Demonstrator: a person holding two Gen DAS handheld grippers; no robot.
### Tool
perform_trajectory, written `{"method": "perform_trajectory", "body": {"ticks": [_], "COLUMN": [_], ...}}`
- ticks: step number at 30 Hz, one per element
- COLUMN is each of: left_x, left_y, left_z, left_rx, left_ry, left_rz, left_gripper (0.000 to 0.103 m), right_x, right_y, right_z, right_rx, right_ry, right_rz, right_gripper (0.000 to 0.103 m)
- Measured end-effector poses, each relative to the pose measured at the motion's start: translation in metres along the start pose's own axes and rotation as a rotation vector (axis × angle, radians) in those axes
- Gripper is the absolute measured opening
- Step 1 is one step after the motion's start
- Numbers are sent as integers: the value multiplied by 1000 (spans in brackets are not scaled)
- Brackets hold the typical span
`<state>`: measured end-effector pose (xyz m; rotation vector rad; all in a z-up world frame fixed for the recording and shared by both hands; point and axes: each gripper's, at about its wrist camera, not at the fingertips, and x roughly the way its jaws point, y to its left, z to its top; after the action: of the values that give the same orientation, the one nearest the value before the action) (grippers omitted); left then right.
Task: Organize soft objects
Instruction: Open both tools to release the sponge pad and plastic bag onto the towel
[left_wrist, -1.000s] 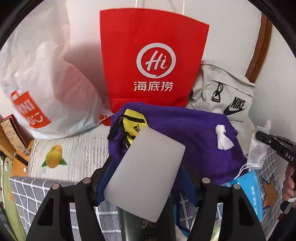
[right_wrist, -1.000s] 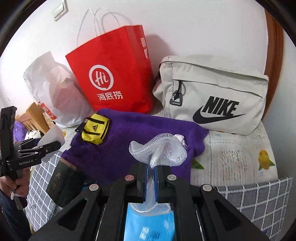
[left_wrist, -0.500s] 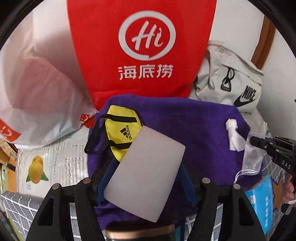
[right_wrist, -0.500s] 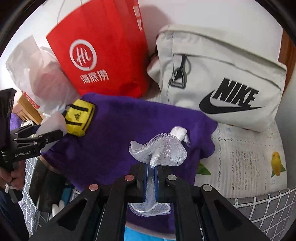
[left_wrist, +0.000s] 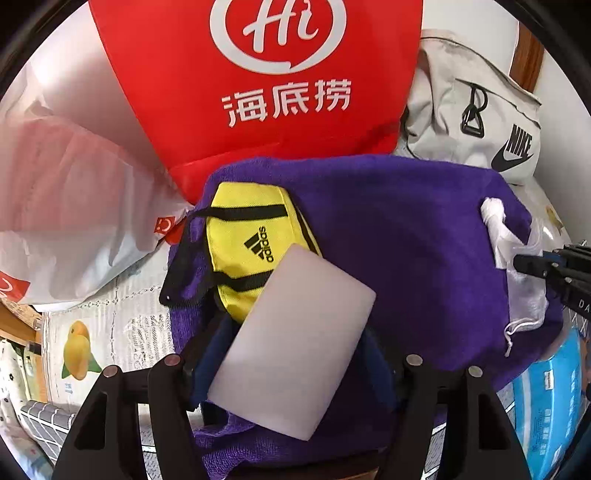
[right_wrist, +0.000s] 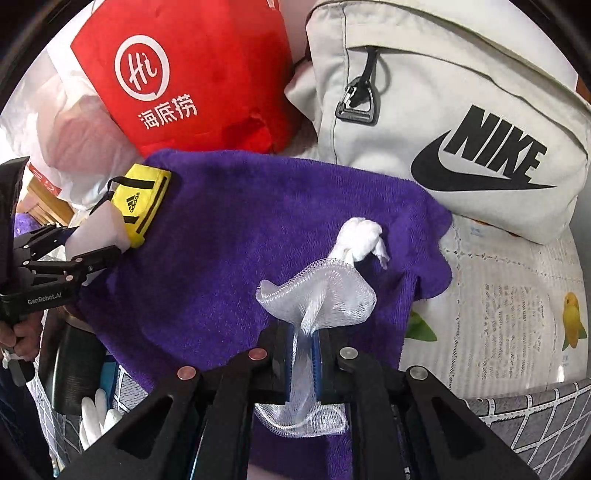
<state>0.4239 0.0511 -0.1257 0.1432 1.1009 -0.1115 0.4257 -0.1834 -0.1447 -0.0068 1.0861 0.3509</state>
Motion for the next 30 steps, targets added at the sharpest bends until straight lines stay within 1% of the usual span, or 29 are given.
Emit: {"method": "perform_trajectory", "body": {"ticks": [1, 3, 6, 8, 9, 10, 12, 18, 22, 26, 30], "left_x": [1, 2, -3, -6, -9, -11, -17, -41, -62, -84, -105], "left_y": [1, 1, 2, 1, 0, 0, 1, 5, 2, 1, -6], "left_z": [-1, -3, -6, -8, -9, -9, -10, -18, -26, -38, -59], "left_rx": [-1, -4, 1, 5, 7, 6, -6, -33, -29, -43, -52], "left_ry": [5, 10, -5, -6, -10, -16, -24, -47, -60, -74, -86], "left_rz": [-1, -6, -13, -6, -4, -5, -14, -35, -19, -6, -22], "left_gripper": [68, 68, 68, 71, 75, 77, 77, 78, 78, 78, 78], "right_x": [0, 0, -3, -5, -7, -11, -17, -34, -50, -73, -99], "right_y": [-1, -3, -3, -1, -1, -1, -1, 2, 3, 6, 14], "right_z": [0, 0, -1, -1, -2, -2, -4, -8, -15, -25, -41], "right_rx": [5, 16, 12, 3, 0, -2, -9, -16, -2, 9, 7], "right_ry": [2, 2, -5, -3, -4, -7, -10, -29, -51, -80, -113], "right_rz": [1, 6, -1, -6, -11, -18, -28, -53, -53, -53, -48], "right_gripper": [11, 25, 36, 41, 44, 46, 54, 55, 55, 55, 55]}}
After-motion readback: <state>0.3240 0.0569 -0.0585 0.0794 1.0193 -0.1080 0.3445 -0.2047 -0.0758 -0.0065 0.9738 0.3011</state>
